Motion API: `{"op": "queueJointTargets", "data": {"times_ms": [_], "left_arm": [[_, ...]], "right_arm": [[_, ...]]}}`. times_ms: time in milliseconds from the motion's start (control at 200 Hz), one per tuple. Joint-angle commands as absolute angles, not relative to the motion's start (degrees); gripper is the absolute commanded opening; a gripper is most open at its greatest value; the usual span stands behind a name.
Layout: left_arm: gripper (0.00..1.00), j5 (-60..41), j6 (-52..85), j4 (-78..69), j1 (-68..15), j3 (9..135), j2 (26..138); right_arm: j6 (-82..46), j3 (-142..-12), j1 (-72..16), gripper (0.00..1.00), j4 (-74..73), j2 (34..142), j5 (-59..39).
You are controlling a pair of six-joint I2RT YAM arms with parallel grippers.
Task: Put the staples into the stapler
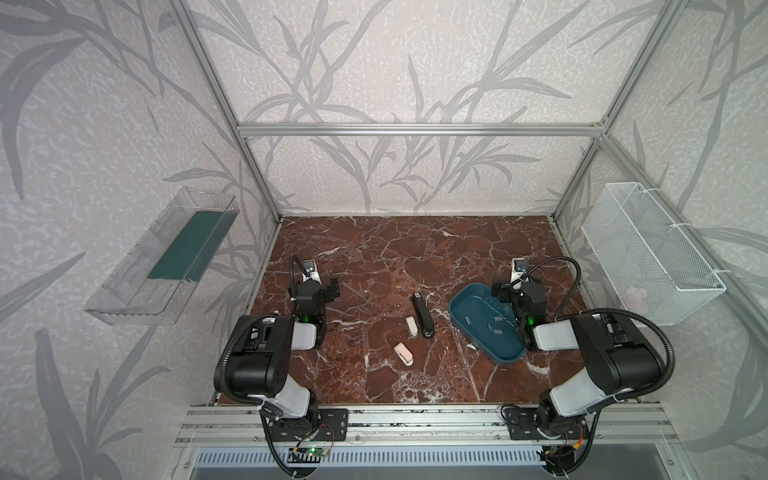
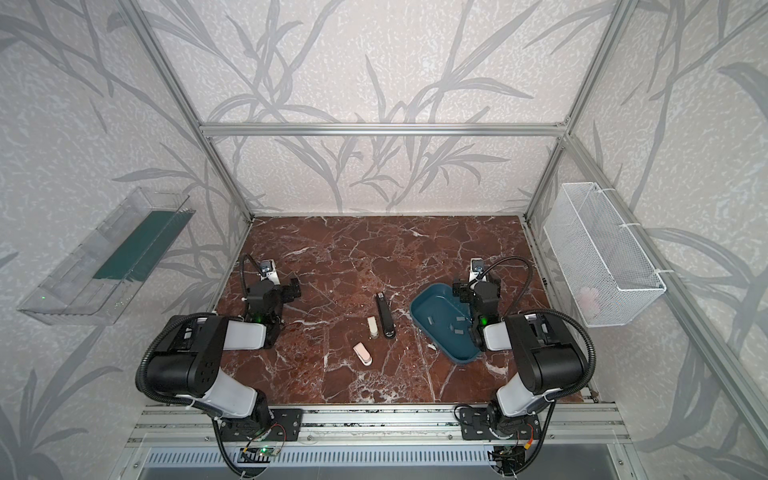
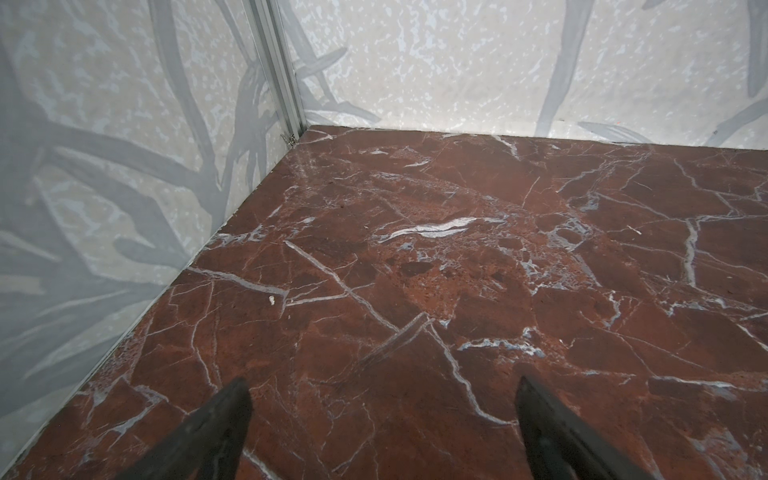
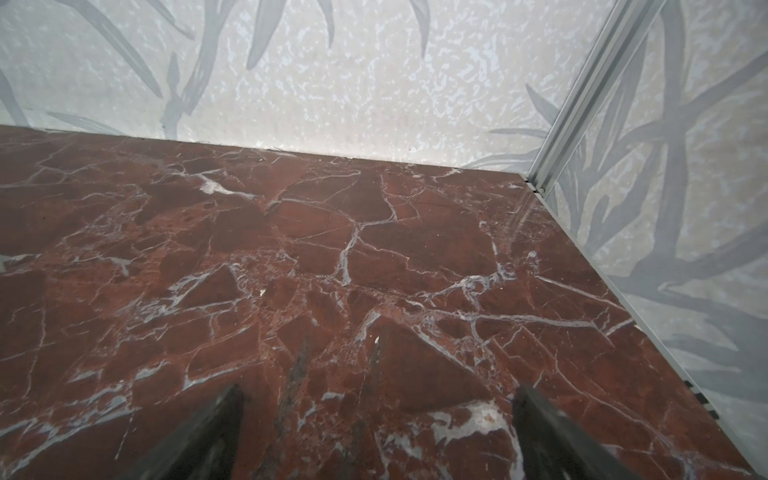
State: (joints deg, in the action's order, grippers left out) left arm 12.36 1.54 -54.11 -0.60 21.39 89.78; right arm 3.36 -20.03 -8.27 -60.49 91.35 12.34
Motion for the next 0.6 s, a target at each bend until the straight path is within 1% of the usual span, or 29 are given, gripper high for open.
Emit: {"op": "queueJointTargets", "data": {"times_ms": [0,235,600], "left_arm": [[0.99,13.22,1.85,-55.18,-0.35,21.38,90.09],[0.99,13.25,1.85,-55.20,-0.37,21.37,90.09],[0.99,13.20,1.85,-55.20,-0.35,21.40,90.09]], "right_arm": [[4.57,-19.92,-8.53,0.99,-59.28,91.12,10.70],[4.26,-21.70,-7.30,0.99,-55.89,91.07,6.31],[4.23,-20.67,-7.12,0.99,-57.76,90.83,6.38]]}}
